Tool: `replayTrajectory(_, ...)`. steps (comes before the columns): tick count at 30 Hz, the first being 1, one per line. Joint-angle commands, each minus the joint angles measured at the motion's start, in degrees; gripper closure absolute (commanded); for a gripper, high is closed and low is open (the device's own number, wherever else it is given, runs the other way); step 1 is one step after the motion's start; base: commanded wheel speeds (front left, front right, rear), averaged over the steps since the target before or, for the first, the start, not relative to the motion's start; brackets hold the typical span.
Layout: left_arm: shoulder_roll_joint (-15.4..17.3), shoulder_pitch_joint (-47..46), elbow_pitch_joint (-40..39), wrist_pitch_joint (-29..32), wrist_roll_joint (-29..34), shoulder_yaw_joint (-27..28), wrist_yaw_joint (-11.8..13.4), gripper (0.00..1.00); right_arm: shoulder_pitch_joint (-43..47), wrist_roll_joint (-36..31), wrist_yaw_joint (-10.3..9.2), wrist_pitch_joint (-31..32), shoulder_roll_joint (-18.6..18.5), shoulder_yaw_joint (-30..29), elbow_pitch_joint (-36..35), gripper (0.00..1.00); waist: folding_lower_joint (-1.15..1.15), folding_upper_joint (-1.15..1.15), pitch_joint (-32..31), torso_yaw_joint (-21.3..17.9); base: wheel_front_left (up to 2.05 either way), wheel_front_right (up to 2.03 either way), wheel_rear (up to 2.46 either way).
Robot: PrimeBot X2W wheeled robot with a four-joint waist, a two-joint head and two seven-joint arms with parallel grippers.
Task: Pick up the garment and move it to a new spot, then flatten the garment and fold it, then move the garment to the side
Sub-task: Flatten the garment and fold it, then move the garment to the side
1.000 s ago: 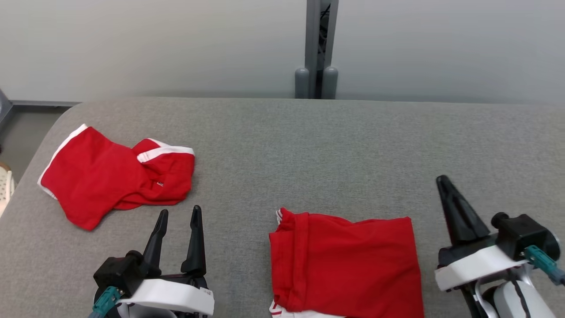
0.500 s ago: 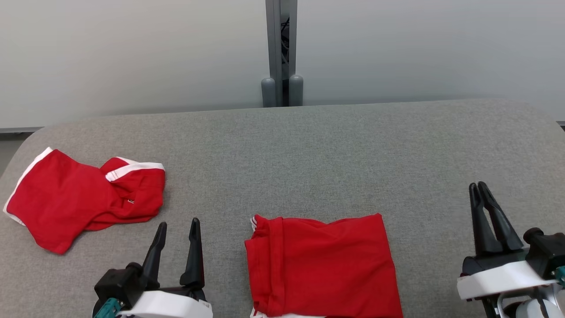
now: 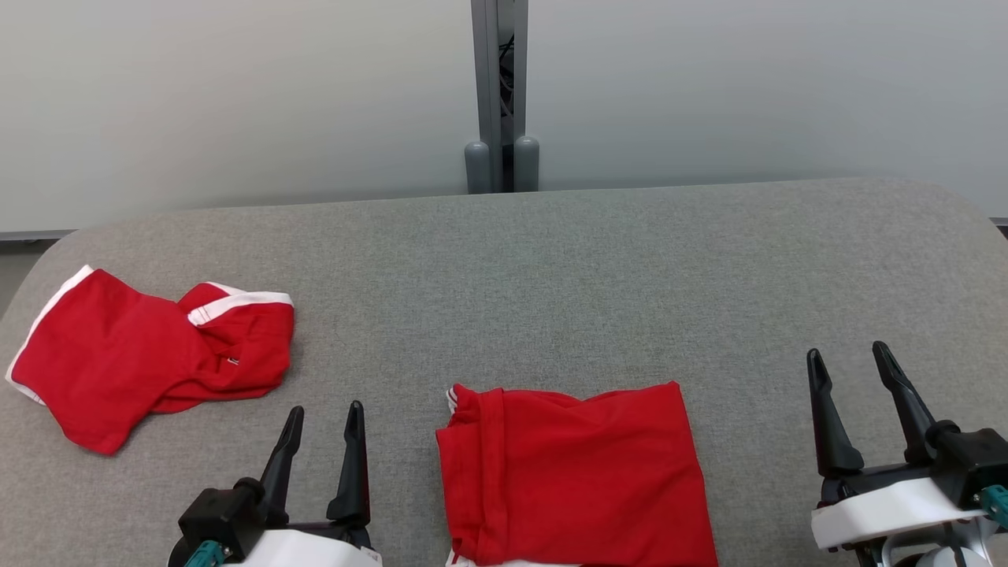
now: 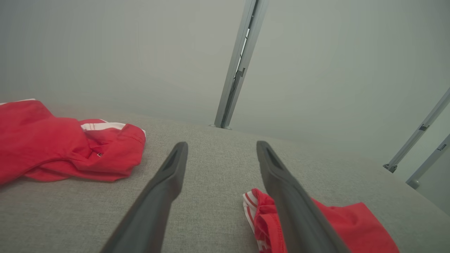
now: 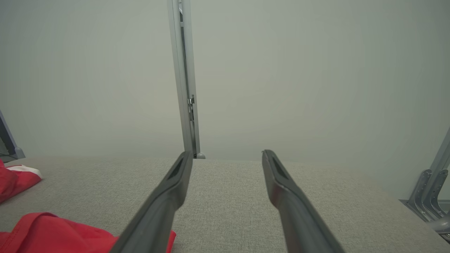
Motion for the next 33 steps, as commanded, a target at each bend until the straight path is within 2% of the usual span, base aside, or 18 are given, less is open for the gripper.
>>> replayTrajectory(1,0.21,-0.27,-0.24,-0.2,0.08,0.25,0.06,0.0,0.28,0.06,0.1,-0.05,-0.2,0.08,0.32,0.0,0.0,0.0,-0.01,0.06,0.0,0.0,0.0)
replayTrajectory(6,0.21,-0.61,-0.37,-0.2,0.01,0.34,-0.07,0.0,0.93,3.84,0.1,3.21,-0.32,2.24,2.42,0.0,0.0,0.0,0.14,0.22,0.0,0.0,0.0)
replayTrajectory(14,0.21,-1.76,0.32,-0.2,0.27,-0.3,-0.57,0.0,0.42,17.68,0.11,14.04,-3.44,9.85,5.86,0.0,0.0,0.0,2.67,1.09,0.0,0.0,0.0)
replayTrajectory(20,0.21,-3.26,0.78,-0.2,0.5,-0.73,-0.98,0.0,-1.93,27.17,0.11,19.5,-4.44,12.93,8.23,0.0,0.0,0.0,4.91,2.39,0.0,0.0,0.0)
replayTrajectory(27,0.21,-4.53,0.98,-0.2,0.81,-1.09,-1.2,0.0,-5.38,32.79,0.11,21.79,-4.85,16.32,12.3,0.0,0.0,0.0,6.41,3.97,0.0,0.0,0.0)
replayTrajectory(33,0.2,-5.44,0.91,-0.2,1.42,-1.33,-1.49,0.0,-8.57,35.54,0.11,21.11,-5.23,19.87,16.92,0.0,0.0,0.0,7.59,5.33,0.0,0.0,0.0)
